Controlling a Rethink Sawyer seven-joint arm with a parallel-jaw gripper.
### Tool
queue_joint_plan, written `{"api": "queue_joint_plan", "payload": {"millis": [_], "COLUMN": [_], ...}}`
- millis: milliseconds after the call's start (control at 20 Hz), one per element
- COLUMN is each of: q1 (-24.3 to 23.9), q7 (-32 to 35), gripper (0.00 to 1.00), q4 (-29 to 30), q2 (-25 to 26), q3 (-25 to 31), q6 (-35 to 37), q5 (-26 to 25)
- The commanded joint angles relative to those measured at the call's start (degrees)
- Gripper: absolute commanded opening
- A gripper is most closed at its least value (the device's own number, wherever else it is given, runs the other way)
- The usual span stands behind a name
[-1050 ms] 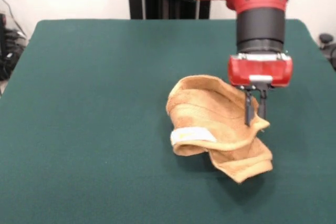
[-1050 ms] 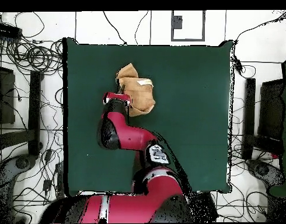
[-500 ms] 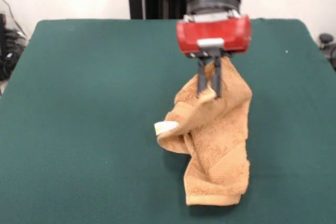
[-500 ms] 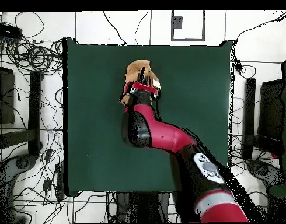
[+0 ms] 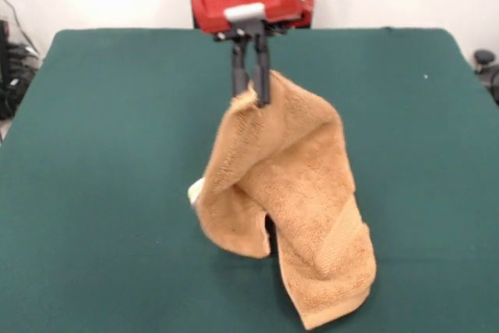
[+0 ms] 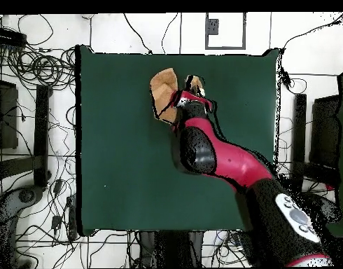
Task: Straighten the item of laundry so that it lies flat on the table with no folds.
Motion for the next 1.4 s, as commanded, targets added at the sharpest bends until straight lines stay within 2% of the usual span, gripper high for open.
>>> {"api": "queue_joint_plan", "payload": {"millis": [50,350,400,550,900,1400], "q1": [-4.83,-7.96,-7.28,-8.26,-14.86,-22.77], "q7": [8.38,5.67,5.76,4.99,2.00,1.55], "gripper": [0.00,0.00,0.00,0.00,0.00,0.00], "q4": [5.56,5.56,5.24,4.77,2.89,0.25], "q2": [-3.11,-2.88,-2.80,-0.93,8.26,21.18], "q3": [14.05,16.55,15.11,15.32,21.46,28.49], "q6": [11.70,14.31,14.59,13.95,13.42,12.10], "q5": [-2.45,-3.87,-3.35,-4.57,-11.11,-20.40]}}
